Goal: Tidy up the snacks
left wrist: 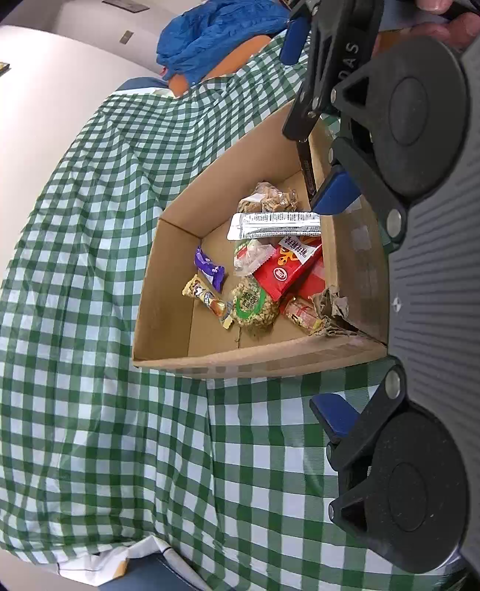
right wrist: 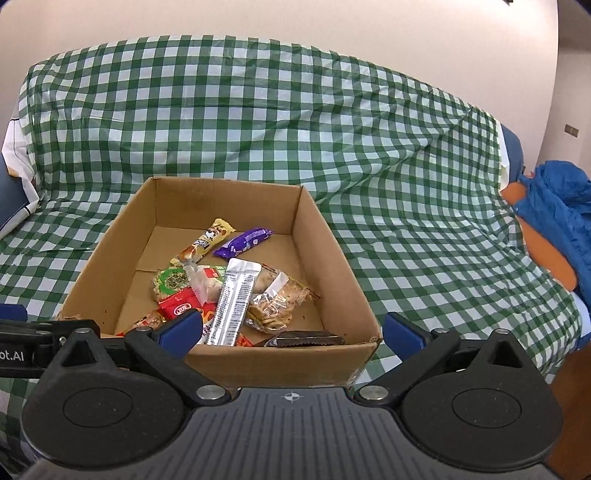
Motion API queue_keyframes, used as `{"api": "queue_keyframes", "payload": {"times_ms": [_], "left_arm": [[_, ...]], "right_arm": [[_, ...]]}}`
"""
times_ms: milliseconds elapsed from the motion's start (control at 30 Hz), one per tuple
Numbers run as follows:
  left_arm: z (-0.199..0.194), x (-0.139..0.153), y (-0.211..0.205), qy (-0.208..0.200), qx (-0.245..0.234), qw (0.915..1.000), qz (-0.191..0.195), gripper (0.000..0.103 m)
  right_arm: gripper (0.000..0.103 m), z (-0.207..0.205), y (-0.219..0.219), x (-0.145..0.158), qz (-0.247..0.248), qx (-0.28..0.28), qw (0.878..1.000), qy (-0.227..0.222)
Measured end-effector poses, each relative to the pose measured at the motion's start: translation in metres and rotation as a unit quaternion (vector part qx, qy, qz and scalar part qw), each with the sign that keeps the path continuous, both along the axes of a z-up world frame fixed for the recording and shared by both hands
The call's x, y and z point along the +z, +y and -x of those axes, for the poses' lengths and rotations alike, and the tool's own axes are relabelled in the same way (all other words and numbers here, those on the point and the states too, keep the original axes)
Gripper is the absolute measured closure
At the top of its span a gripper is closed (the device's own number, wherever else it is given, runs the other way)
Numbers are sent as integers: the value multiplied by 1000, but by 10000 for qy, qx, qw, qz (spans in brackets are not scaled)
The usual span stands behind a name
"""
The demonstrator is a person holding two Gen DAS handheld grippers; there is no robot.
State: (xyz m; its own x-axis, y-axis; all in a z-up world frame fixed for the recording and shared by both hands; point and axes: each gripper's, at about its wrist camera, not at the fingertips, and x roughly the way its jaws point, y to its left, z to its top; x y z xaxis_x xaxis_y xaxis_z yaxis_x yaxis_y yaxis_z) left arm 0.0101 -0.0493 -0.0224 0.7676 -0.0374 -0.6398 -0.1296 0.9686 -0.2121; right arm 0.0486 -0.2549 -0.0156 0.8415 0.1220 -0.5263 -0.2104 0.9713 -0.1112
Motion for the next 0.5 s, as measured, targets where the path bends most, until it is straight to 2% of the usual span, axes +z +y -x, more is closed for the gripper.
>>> {"api": "queue_keyframes", "payload": {"times_ms": [500], "left_arm": [[-2, -2, -5, -64, -127, 9999, -88, 0]], "right_arm": [[1, -4, 9, -2, 102, 142, 9998, 8]]}}
